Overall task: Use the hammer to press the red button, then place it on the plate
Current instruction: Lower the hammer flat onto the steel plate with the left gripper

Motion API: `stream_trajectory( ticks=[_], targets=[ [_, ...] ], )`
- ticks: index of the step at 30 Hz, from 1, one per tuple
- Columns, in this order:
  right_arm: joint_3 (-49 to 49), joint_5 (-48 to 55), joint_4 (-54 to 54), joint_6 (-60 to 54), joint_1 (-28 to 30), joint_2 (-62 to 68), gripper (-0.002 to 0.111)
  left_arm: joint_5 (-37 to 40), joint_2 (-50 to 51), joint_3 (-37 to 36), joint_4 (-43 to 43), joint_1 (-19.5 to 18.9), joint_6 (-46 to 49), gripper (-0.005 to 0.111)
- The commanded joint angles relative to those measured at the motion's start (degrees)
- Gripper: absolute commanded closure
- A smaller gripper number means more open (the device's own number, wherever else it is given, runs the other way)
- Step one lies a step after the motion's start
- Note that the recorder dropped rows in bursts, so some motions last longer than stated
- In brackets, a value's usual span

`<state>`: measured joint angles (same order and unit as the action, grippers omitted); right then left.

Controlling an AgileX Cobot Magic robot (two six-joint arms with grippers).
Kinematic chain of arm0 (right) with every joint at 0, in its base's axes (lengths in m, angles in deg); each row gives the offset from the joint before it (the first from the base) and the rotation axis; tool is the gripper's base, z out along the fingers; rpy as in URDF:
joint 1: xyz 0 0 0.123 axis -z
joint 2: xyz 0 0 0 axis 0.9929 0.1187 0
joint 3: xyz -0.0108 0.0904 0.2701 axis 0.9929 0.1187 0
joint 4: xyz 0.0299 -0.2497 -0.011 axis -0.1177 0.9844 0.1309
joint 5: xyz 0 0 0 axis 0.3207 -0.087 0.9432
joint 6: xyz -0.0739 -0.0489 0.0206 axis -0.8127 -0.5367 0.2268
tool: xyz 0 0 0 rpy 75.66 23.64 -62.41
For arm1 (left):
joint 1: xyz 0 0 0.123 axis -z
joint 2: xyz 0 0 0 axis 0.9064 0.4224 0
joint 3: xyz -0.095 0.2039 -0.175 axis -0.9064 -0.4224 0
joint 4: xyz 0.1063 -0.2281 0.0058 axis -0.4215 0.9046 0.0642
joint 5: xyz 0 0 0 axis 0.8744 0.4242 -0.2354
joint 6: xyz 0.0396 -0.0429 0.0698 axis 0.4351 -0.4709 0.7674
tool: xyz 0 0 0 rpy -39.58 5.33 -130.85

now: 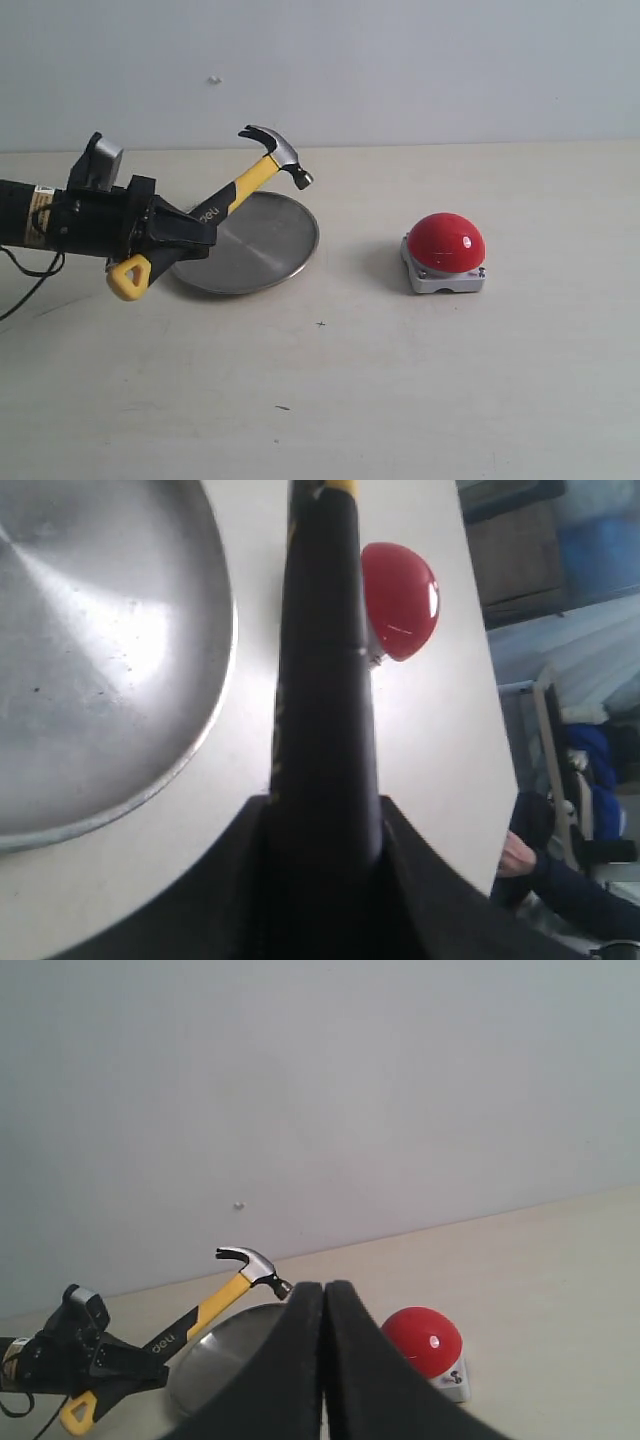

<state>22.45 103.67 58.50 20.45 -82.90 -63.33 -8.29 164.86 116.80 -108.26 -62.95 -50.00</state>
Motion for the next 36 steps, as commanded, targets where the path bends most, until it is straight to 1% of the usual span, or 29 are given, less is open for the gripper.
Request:
stream_trajectory(
  ticks=[1,10,12,16,18,21,25,27,32,36],
  targets=[
    [0.28,-0.21,0.09,-0.05,0.07,-0.26,0.108,-4.83,3.67,3.04,10.59,-0.19,-0.02,0.107],
    [0.28,-0.21,0.09,-0.05,0.07,-0.26,0.108,-4.71,10.03,5.51,14.35,-0.41,-3.01,0.107],
    [0.28,-0.21,0.09,-0.05,0.07,-0.26,0.108,-2.06,10.31,5.51,14.37,-0.41,-5.50,0.107],
    [0.28,-0.21,0.09,-0.05,0.07,-0.26,0.108,-1.23,10.31,5.51,13.86,-0.41,-8.02,0.107],
    [0.28,-0.21,0.09,-0.05,0.07,-0.26,0.108,-1.84,10.31,5.51,13.71,-0.41,-8.86,0.107],
    [0.28,-0.21,0.09,-0.05,0.07,-0.26,0.108,-5.73,10.31,5.51,13.50,-0.41,-9.02,0.107],
    [0.28,-0.21,0.09,-0.05,0.07,-0.26,0.108,-5.73,10.31,5.51,13.53,-0.41,-9.43,0.107],
    [0.28,-0.21,0.09,-0.05,0.07,-0.26,0.108,-5.73,10.31,5.38,12.16,-0.41,-10.09,0.107],
    [0.28,-0.21,0.09,-0.05,0.07,-0.26,0.108,-5.73,10.31,2.79,12.26,-0.41,-10.86,0.107],
    [0.28,-0.21,0.09,-0.05,0.07,-0.26,0.108,-5.73,10.31,2.20,12.26,-0.41,-11.25,0.107]
  ],
)
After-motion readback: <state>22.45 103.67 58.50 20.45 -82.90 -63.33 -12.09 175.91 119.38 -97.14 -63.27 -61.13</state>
